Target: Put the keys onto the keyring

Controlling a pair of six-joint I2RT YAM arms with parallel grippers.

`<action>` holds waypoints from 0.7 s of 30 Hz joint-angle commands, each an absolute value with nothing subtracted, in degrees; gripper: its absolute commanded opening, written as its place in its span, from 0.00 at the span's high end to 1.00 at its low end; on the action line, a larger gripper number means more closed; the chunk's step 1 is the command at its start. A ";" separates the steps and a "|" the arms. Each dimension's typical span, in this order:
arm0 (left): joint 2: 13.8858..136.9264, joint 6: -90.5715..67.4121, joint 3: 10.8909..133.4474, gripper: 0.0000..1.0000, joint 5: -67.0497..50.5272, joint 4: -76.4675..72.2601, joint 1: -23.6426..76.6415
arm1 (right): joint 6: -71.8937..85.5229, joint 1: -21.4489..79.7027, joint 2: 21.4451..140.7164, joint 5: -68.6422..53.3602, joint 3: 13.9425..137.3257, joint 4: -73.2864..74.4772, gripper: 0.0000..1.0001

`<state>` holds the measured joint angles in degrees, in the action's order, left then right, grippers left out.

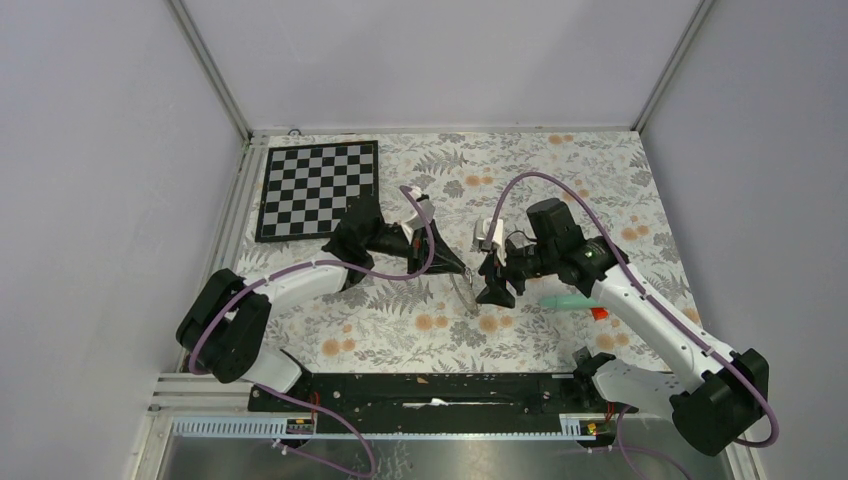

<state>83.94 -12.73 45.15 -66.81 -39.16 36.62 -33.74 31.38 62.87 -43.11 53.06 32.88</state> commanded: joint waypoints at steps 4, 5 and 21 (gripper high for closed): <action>81.57 -16.37 43.64 1.00 -70.34 -50.27 36.47 | -34.55 30.93 62.63 -47.68 53.18 26.41 0.31; 81.52 -16.35 43.52 1.00 -70.20 -50.34 36.46 | -34.54 30.86 62.53 -48.05 53.39 26.45 0.31; 89.22 8.48 52.35 1.00 -51.64 -17.33 40.38 | -36.16 25.11 54.64 -39.64 50.99 33.02 0.32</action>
<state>85.38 1.69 47.88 -57.87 -22.83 38.39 -35.24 26.89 57.19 -43.53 52.25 31.00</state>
